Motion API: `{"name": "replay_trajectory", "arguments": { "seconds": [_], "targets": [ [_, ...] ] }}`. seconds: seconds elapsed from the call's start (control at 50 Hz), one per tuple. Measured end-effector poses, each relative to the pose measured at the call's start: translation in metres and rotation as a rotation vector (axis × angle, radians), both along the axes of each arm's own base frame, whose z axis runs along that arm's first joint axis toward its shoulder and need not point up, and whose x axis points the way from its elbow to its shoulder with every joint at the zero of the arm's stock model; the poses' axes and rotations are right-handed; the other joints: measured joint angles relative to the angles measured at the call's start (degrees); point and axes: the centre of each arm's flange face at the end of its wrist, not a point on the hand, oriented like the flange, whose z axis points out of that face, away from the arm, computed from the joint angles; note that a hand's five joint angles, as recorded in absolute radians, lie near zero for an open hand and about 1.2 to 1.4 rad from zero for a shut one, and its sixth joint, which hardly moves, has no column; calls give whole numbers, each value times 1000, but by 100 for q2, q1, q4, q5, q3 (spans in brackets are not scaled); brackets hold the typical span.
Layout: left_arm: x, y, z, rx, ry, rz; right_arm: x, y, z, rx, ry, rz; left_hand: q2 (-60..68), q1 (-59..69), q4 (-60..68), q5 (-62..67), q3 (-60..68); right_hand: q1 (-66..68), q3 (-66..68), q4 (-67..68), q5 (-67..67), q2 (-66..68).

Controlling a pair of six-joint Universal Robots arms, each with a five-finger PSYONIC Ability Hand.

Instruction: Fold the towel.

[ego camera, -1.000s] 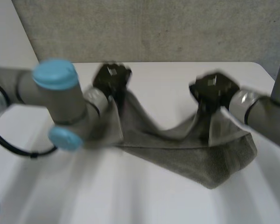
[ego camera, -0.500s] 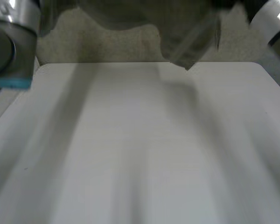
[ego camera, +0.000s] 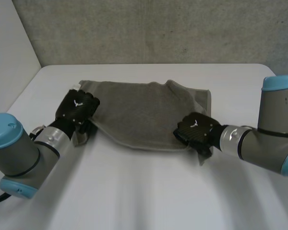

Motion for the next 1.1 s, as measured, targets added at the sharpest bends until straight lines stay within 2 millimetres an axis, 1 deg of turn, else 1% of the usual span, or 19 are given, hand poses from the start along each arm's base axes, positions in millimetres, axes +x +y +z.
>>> {"name": "replay_trajectory", "arguments": {
  "seconds": [0.08,0.2,0.24,0.3,0.46,0.54,0.68,0.74,0.92,0.98,1.0,1.04,1.06,1.08,1.1],
  "targets": [
    [0,3,-3,22,-7,-4,-4,4,-5,65,-13,-71,0,0,0,0,0,0,0,0,0,0],
    [1,5,-2,36,-1,-1,-7,7,-1,145,-94,-175,0,0,0,0,0,-64,-63,-69,-69,-61],
    [1,5,-2,38,2,1,-8,8,1,158,-128,-209,0,0,-3,0,0,-978,-1049,-1058,-1061,-1016],
    [1,5,-2,41,4,3,-11,8,1,164,-164,-257,0,0,-1,0,0,-2089,-2105,-2093,-2121,-2034],
    [2,9,-6,54,-1,0,-21,7,-2,142,-208,-388,0,0,0,0,0,-2799,-2803,-2783,-2893,-2674],
    [3,10,-7,59,-2,0,-28,8,-4,115,-210,-447,0,0,0,0,0,-3408,-3432,-3442,-3551,-3337],
    [5,9,-8,64,1,7,-39,16,-11,83,-206,-521,0,0,0,1,0,-4477,-4565,-4584,-4744,-4473],
    [6,8,-8,67,5,11,-43,20,-12,73,-224,-542,0,0,0,0,0,-4792,-4829,-4847,-5010,-4726],
    [7,7,-8,78,21,15,-45,26,-13,115,-296,-589,0,0,0,0,0,-4814,-4846,-4871,-4960,-4738],
    [7,7,-8,82,26,16,-45,25,-13,133,-326,-603,0,0,0,0,0,-4438,-4509,-4515,-4457,-4441],
    [7,7,-8,83,28,17,-45,25,-13,136,-336,-608,0,0,0,1,0,-4129,-4188,-4194,-4129,-4115],
    [7,7,-9,85,29,18,-45,23,-12,138,-351,-615,0,0,-1,0,0,-3118,-3139,-3148,-3079,-3040],
    [7,7,-9,85,30,18,-46,21,-12,136,-359,-621,0,0,0,0,0,-2262,-2299,-2315,-2333,-2163],
    [7,7,-9,85,30,19,-47,20,-12,134,-364,-624,0,0,0,0,0,-1729,-1884,-1894,-1849,-1621],
    [7,6,-9,86,30,20,-48,17,-12,128,-371,-631,0,0,-1,0,0,-809,-900,-901,-847,-720]
  ]
}}
